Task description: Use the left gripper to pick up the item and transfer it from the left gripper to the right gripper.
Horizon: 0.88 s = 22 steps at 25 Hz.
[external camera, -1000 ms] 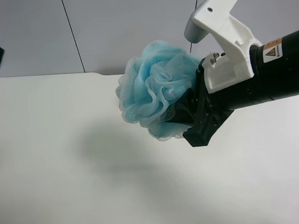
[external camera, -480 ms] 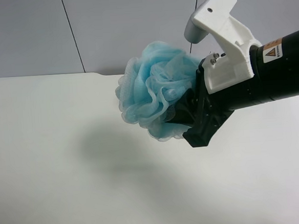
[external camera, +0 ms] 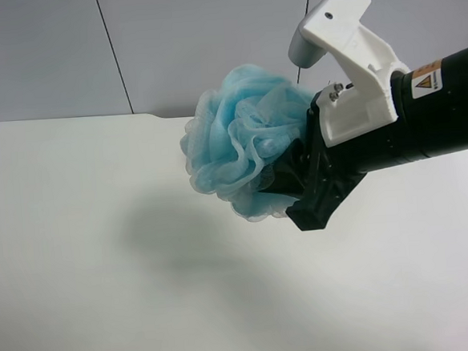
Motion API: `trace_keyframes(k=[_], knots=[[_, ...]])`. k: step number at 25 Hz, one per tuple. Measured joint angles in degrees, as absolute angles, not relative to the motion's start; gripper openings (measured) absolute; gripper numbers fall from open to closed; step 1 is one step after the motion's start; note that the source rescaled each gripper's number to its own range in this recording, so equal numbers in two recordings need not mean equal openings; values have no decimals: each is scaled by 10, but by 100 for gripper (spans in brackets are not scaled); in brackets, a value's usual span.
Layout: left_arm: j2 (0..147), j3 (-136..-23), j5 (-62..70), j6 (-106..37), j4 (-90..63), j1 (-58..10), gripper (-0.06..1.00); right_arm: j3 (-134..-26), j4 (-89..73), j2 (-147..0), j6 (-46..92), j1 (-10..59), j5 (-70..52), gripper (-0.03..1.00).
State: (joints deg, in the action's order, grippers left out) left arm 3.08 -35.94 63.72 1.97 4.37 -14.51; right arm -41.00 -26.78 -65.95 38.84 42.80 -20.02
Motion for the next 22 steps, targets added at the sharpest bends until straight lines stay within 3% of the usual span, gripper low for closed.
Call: trace_keyframes(k=[15,22], knots=[[-2,-291,607,-18,12,-145,100,-410,-270,-659,378,428,-202,4],[-2,-291,605,-19,12,-145,100,-460,-222,-660,266,428,-293,4]])
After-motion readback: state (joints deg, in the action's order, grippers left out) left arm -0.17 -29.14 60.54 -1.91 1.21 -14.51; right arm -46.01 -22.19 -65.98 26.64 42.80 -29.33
